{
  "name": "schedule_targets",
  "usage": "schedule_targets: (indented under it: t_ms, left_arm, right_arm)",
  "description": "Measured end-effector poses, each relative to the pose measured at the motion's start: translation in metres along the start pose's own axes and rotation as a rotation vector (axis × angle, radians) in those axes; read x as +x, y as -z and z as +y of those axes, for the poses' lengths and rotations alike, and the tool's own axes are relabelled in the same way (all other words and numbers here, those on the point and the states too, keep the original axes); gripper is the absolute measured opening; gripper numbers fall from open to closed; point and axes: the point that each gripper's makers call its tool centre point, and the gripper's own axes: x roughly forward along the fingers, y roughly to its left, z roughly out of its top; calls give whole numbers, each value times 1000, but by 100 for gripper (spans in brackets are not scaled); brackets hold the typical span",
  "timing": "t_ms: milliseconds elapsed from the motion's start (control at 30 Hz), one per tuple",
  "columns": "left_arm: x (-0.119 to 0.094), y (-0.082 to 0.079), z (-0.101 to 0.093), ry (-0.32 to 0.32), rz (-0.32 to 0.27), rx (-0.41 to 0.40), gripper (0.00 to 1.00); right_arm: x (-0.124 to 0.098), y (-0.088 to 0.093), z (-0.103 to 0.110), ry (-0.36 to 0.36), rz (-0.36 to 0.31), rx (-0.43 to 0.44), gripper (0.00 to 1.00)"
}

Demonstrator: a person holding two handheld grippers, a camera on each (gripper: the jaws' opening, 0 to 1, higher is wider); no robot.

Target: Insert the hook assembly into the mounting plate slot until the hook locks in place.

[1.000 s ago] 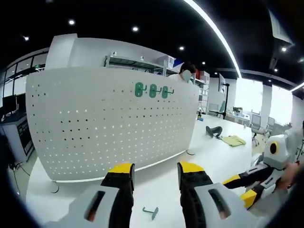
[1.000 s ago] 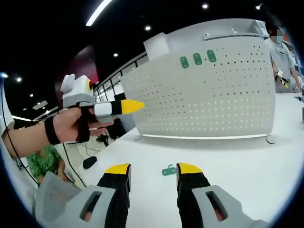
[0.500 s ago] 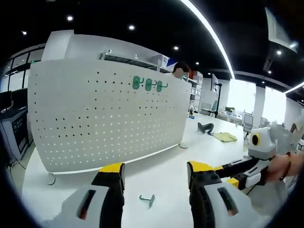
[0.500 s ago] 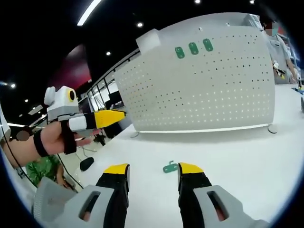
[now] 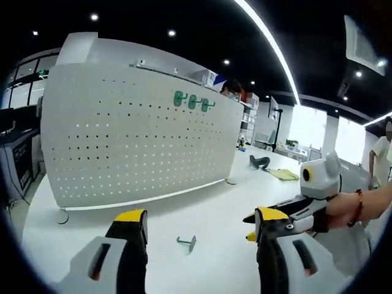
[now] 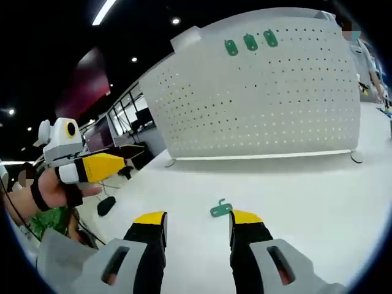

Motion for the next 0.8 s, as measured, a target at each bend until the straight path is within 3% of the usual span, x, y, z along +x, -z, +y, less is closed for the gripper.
schedule_targets:
  t_ms: [800]
  left_arm:
    - [-16, 21, -8, 80, 12, 8, 79]
  right_arm:
    - [44, 13, -16, 46, 107, 35, 41]
